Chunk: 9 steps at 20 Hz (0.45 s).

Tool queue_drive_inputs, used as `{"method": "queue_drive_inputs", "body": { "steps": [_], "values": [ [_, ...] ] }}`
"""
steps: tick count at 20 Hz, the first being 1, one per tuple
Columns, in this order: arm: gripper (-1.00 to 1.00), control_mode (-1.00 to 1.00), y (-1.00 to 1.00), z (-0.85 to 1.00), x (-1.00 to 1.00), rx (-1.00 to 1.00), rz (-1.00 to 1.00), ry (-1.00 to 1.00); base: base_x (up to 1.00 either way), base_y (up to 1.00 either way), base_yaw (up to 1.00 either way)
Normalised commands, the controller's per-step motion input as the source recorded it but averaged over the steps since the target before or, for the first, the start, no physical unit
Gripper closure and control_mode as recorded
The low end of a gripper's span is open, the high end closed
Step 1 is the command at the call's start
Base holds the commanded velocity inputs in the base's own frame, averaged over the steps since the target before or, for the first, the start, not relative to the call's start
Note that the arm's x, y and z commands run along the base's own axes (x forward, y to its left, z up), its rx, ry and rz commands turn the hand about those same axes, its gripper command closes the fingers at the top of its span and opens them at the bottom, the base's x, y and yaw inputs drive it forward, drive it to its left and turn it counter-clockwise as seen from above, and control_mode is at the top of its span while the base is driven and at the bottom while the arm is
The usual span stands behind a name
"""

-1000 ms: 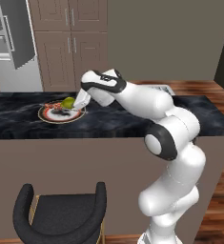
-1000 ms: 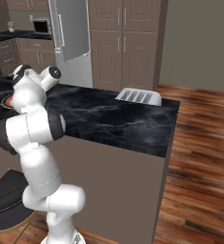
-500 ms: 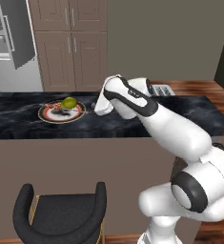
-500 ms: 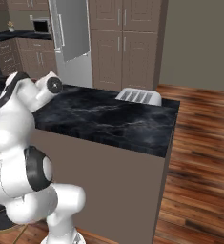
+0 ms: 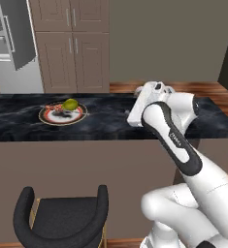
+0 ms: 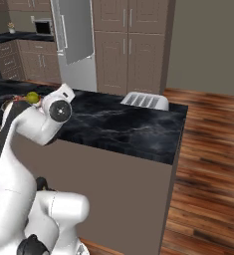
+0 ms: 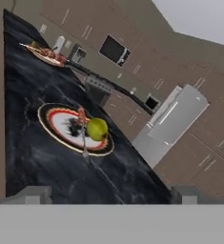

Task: Pick up the pear and banana from the fridge and place one fruit on each plate on the dining counter.

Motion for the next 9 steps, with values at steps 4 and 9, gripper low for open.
{"method": "queue_drive_inputs", "body": {
  "steps": [4,9],
  "values": [
    [-1.00,-1.00,-1.00,0.22,-1.00,-0.12,-0.13,0.00,0.00,0.00,0.00],
    [-1.00,-1.00,-0.98,-0.39,-1.00,-0.37,-0.12,0.14,0.00,0.00,0.00]
  ]
}}
